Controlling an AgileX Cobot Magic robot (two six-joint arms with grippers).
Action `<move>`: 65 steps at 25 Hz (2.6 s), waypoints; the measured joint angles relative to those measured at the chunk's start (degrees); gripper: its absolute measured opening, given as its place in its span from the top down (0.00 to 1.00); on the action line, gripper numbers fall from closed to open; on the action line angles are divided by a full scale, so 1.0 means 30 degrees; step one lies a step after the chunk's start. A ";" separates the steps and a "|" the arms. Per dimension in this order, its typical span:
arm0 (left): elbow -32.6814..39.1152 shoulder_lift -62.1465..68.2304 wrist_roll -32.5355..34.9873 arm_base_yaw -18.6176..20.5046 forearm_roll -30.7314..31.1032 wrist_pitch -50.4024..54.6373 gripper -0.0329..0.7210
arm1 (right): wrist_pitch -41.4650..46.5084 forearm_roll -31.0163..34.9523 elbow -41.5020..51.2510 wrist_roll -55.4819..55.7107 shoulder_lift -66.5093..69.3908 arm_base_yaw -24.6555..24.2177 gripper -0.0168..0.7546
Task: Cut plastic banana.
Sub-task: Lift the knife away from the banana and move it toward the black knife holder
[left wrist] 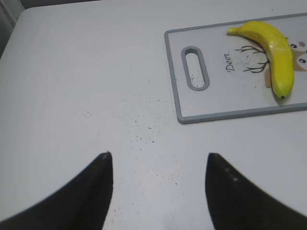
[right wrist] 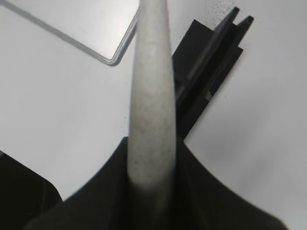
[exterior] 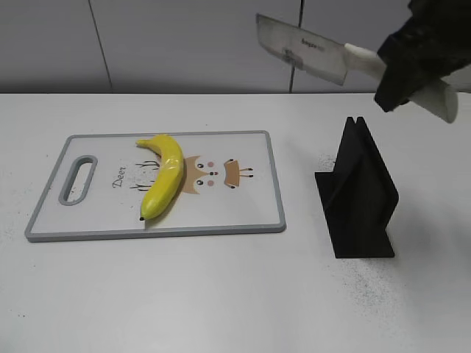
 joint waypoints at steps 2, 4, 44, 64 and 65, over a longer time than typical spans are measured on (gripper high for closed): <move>-0.0495 0.1834 0.0594 0.0000 -0.0208 -0.0768 0.20 | 0.0318 0.0043 -0.1301 -0.0869 0.1161 0.0000 0.77; -0.1126 0.3613 0.1388 0.0000 -0.0477 -0.1384 0.21 | 0.0318 0.0043 -0.2362 -0.2737 0.2103 0.0000 0.77; -1.7188 2.7411 2.1943 -0.3865 -0.6485 0.1106 0.27 | 0.0402 0.2449 -1.0614 -1.8686 1.1131 0.2666 0.77; -1.7188 3.1188 2.2736 -0.3912 -0.7402 -0.1048 0.94 | -0.0340 0.2027 -1.0750 -1.8377 1.3975 0.2573 0.77; -1.7188 3.1980 2.2785 -0.3912 -0.7583 -0.1394 0.94 | -0.0472 0.1940 -1.0747 -1.8332 1.4521 0.2556 0.77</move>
